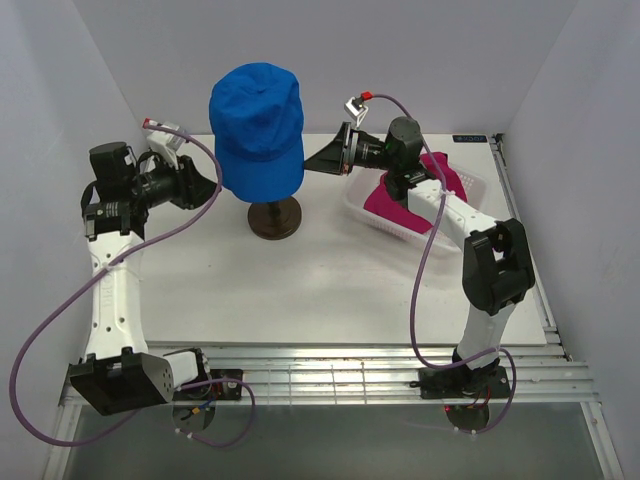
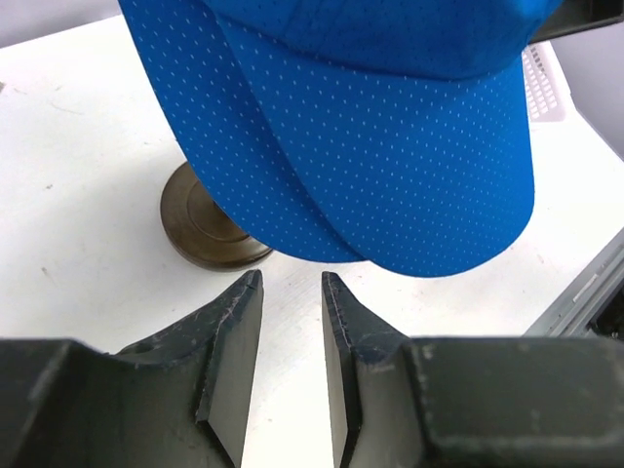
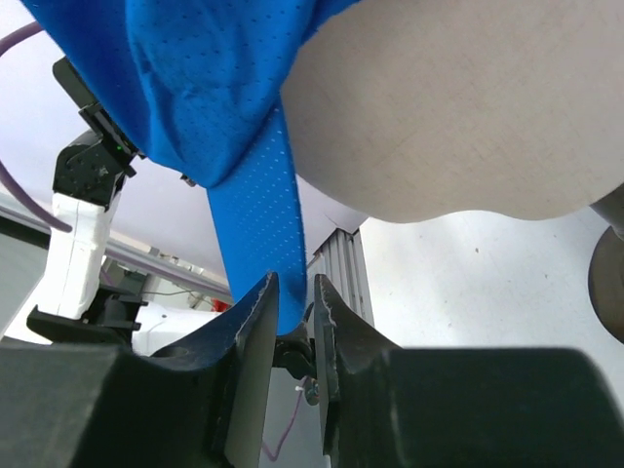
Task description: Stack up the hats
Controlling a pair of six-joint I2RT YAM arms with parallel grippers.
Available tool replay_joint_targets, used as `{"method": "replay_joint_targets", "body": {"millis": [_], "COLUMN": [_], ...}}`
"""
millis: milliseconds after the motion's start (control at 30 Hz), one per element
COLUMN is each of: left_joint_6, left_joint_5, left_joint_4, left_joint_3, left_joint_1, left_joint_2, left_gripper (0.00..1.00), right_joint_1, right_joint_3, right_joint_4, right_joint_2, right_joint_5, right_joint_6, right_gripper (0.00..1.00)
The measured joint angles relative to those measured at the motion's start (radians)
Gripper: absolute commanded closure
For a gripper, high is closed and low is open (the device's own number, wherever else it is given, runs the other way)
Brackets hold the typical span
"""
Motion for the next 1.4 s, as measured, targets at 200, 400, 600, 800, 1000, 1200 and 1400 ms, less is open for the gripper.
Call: {"method": "replay_joint_targets", "body": {"millis": [200, 400, 600, 800, 1000, 1200, 1400], "left_joint_6": [0.021, 0.026, 0.026, 0.026, 0.026, 0.026, 0.026], "left_joint_5": [0.024, 0.046, 0.064, 0.067, 0.067, 0.066, 0.068], "left_joint_4": [-0.016, -0.019, -0.029, -0.034, -0.038, -0.043, -0.050], "left_joint_3": [-0.017, -0.018, -0.018, -0.018, -0.018, -0.014, 0.001], "left_joint_1": [0.000, 0.000, 0.000, 0.000, 0.000, 0.000, 0.000], "left_joint_2": [-0.005, -0.016, -0.025, -0.029, -0.029, -0.029, -0.029], "left_gripper": [0.59, 0.60, 0.60, 0.60, 0.60, 0.59, 0.55], "right_joint_1": [0.006, 0.022, 0.047, 0.054, 0.059, 0.064, 0.074], "right_joint_3": [0.000, 0.031, 0.040, 0.040, 0.040, 0.041, 0.048], "right_joint_4": [-0.058, -0.064, -0.076, -0.085, -0.085, -0.085, -0.082], "right_joint_2": [-0.008, -0.010, -0.011, -0.011, -0.011, -0.011, -0.011], "right_joint_5": [0.020, 0.031, 0.037, 0.053, 0.074, 0.098, 0.117], "right_joint_6": [-0.032, -0.035, -0.035, -0.035, -0.034, -0.032, -0.021], "right_gripper": [0.80, 0.82, 0.80, 0.79, 0.79, 0.79, 0.79]}}
